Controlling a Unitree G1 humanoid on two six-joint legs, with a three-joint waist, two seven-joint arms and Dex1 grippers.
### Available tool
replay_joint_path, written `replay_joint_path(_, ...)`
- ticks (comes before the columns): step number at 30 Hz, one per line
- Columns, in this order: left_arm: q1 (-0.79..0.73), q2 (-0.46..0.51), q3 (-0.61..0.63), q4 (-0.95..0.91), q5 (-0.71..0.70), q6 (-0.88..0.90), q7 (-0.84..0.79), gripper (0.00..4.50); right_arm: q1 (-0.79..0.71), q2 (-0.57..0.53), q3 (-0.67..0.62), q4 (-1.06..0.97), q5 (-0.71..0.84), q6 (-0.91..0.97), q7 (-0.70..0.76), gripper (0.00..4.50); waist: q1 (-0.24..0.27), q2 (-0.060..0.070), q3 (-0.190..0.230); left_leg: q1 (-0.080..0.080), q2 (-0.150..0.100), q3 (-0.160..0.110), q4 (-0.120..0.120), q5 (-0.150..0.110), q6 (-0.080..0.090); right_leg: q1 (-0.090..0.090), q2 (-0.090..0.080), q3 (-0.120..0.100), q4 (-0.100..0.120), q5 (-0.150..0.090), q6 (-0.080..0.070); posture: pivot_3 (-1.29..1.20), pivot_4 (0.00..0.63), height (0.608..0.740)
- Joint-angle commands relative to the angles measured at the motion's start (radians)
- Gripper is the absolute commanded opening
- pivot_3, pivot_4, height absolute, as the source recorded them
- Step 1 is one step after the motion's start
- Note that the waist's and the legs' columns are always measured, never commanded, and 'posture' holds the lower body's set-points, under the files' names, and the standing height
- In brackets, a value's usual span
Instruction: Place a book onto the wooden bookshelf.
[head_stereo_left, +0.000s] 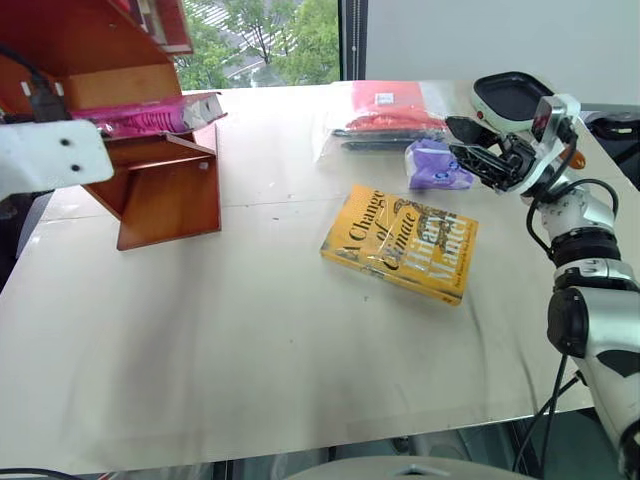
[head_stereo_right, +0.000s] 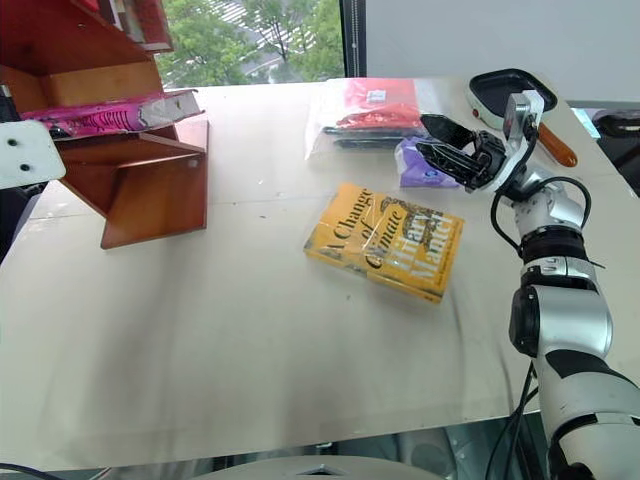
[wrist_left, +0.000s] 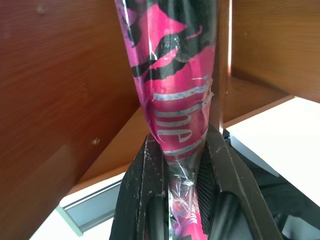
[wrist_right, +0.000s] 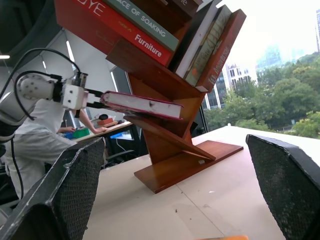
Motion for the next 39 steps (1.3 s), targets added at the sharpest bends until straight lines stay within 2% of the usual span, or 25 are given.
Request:
replay_joint_path(1,-0.053,0.052,-0.047,0.061,-0.016,0.004,0.017,0.17,0.025,-0.029,0.03,-0.116,0.047,0.001,0.073,4.5,-0.003,0.0,0.0,0.0,0.0,0.0,0.0,0.0,0.0,0.0,0.0,0.0,0.0,0.0,0.0,0.0,0.15,0.74)
replay_joint_path(6,-0.145,0.094,-0.16,0.138,-0.038,0.003,0.035,0.17,0.046,-0.045,0.062,-0.173,0.067,-0.009,0.073,4.5,-0.005,0.0,0.0,0.001,0.0,0.003,0.0,0.0,0.0,-0.001,0.001,0.003,0.002,0.0,0.0,0.0,0.15,0.74)
replay_joint_path(10,-0.292,0.102,-0.293,0.21,-0.038,-0.021,0.067,0.17,0.046,-0.047,0.059,-0.182,0.07,-0.019,0.073,4.5,-0.003,-0.001,0.0,0.001,0.0,0.004,0.001,0.0,0.001,-0.002,0.002,0.003,0.004,0.0,0.0,0.0,0.15,0.74)
replay_joint_path(12,-0.36,0.094,-0.349,0.245,-0.028,-0.047,0.078,1.18,0.051,-0.045,0.059,-0.185,0.069,-0.025,0.073,4.5,-0.003,-0.001,0.001,0.001,0.0,0.004,0.001,0.0,0.001,-0.002,0.003,0.003,0.004,0.0,0.0,0.0,0.15,0.74)
replay_joint_path(13,-0.384,0.094,-0.373,0.261,-0.025,-0.053,0.073,1.42,0.054,-0.044,0.06,-0.186,0.068,-0.03,0.073,4.5,-0.003,-0.002,0.001,0.001,0.0,0.004,0.001,0.0,0.001,-0.002,0.003,0.003,0.004,0.0,0.0,0.0,0.15,0.74)
replay_joint_path(19,-0.489,0.08,-0.456,0.309,-0.006,-0.061,0.058,4.38,0.076,-0.043,0.046,-0.199,0.069,-0.041,0.073,4.5,0.0,-0.003,0.001,0.0,0.0,0.005,0.002,0.0,0.001,-0.002,0.003,0.004,0.004,0.0,0.0,0.0,0.15,0.74)
replay_joint_path(23,-0.461,0.1,-0.417,0.267,-0.023,0.003,0.021,4.45,0.106,-0.058,0.023,-0.217,0.065,-0.038,0.073,4.5,0.0,-0.003,0.001,-0.001,0.0,0.005,0.002,0.0,0.001,-0.002,0.003,0.004,0.004,0.0,0.001,0.0,0.15,0.74)
replay_joint_path(27,-0.355,0.135,-0.303,0.211,-0.032,0.093,-0.044,4.45,0.123,-0.065,0.008,-0.224,0.058,-0.035,0.071,4.5,-0.003,-0.003,0.002,-0.001,0.0,0.005,0.002,0.0,0.0,-0.002,0.003,0.004,0.004,0.0,0.001,0.0,0.15,0.74)
replay_joint_path(30,-0.278,0.127,-0.199,0.149,-0.043,0.17,-0.108,4.45,0.128,-0.069,0.0,-0.225,0.055,-0.03,0.07,4.5,-0.003,-0.004,0.002,-0.001,0.001,0.005,0.002,0.0,0.001,-0.003,0.003,0.004,0.003,0.0,0.001,0.0,0.15,0.74)
replay_joint_path(35,-0.27,0.025,-0.018,0.04,-0.113,0.249,-0.09,4.45,0.151,-0.091,-0.006,-0.218,0.045,-0.028,0.07,4.5,0.001,-0.004,0.002,0.0,0.001,0.005,0.002,0.0,0.0,-0.002,0.003,0.005,0.003,0.0,0.001,0.0,0.15,0.74)
replay_joint_path(37,-0.266,-0.011,0.034,-0.021,-0.146,0.315,-0.109,4.45,0.159,-0.105,-0.009,-0.222,0.045,-0.021,0.071,4.5,0.004,-0.004,0.002,0.0,0.0,0.005,0.004,0.0,0.0,-0.002,0.003,0.004,0.004,0.0,0.001,0.0,0.15,0.74)
replay_joint_path(39,-0.276,-0.053,0.064,-0.09,-0.2,0.453,-0.128,4.45,0.167,-0.118,-0.015,-0.226,0.045,-0.021,0.066,4.5,0.003,-0.004,0.002,0.0,0.0,0.005,0.005,0.0,0.0,-0.002,0.003,0.005,0.004,0.0,0.001,0.0,0.15,0.74)
